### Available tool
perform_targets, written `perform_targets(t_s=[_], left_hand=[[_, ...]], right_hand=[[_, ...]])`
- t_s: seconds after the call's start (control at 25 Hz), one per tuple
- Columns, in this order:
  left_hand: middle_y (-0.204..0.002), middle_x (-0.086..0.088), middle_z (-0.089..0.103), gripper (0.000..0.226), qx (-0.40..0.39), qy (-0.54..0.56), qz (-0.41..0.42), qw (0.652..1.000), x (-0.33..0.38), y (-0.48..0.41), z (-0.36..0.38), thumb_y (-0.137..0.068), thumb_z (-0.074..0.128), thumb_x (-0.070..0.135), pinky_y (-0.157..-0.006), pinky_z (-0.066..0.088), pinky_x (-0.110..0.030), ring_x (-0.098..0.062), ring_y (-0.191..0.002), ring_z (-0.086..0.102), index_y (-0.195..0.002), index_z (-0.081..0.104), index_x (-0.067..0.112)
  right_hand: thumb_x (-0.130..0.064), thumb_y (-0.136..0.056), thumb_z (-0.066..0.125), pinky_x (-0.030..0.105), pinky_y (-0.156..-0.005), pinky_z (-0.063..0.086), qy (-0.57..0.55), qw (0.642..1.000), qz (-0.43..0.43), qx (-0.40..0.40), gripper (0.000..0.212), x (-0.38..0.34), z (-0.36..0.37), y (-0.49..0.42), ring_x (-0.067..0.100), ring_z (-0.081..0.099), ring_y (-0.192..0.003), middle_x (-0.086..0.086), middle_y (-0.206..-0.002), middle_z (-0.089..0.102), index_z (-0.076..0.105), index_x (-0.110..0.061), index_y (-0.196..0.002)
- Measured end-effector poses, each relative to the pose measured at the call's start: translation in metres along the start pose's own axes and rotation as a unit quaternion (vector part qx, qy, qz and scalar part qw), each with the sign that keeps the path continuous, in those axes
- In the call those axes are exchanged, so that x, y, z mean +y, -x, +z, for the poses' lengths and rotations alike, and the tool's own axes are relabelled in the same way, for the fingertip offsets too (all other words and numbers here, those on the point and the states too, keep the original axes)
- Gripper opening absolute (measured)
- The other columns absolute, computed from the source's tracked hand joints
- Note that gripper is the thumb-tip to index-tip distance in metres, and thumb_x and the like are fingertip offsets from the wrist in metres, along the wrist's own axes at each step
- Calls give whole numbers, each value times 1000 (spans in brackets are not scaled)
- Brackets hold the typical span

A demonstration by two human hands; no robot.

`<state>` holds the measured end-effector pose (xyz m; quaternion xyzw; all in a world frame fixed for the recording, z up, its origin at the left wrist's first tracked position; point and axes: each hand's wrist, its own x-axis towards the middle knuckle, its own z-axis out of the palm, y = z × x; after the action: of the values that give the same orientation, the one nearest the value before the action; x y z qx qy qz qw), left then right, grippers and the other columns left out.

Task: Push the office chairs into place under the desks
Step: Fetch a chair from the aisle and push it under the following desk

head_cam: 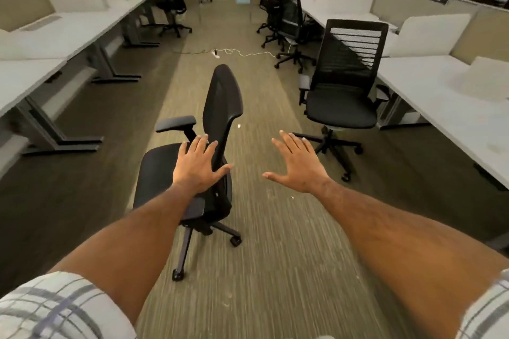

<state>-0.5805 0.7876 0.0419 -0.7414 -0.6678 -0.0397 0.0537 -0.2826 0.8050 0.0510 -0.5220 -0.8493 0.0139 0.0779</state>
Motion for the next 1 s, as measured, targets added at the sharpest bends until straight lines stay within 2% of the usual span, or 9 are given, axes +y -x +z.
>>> perform_targets(t_s=[0.2, 0.48, 0.64, 1.0], left_hand=[[-168, -12, 25, 101, 22, -5, 4, 1000, 30, -117, 10, -87, 14, 87, -126, 12, -56, -29, -157, 15, -158, 33, 18], [-164, -14, 32, 96, 63, 1, -163, 985, 32, -236, 17, -89, 17, 86, -123, 18, -59, -31, -155, 20, -153, 39, 17], [-166, -12, 27, 95, 77, 56, -254, 962, 43, -281, 23, -91, 20, 87, -123, 17, -58, -29, -156, 16, -156, 35, 19], [-162, -11, 36, 105, 55, 81, -343, 934, -8, -369, 66, -82, 13, 94, -123, 19, -59, -29, -154, 23, -154, 38, 21]], right_hand=[[-85, -87, 37, 53, -129, 5, -13, 1000, 5, -11, 105, 89, 20, -75, 27, 1, -161, 8, -174, 3, 11, -21, -166], [-86, -88, 35, 51, -130, 0, -12, 993, -114, -22, 106, 192, 19, -231, 27, -1, -161, 10, -175, 0, 10, -20, -167], [-84, -90, 39, 52, -129, 1, -11, 983, -180, -22, 103, 200, 7, -321, 28, 0, -161, 10, -174, 2, 12, -20, -166], [-77, -94, 44, 52, -128, 3, 6, 956, -295, -13, 95, 161, 35, -504, 28, 4, -160, 10, -174, 8, 19, -20, -165]])
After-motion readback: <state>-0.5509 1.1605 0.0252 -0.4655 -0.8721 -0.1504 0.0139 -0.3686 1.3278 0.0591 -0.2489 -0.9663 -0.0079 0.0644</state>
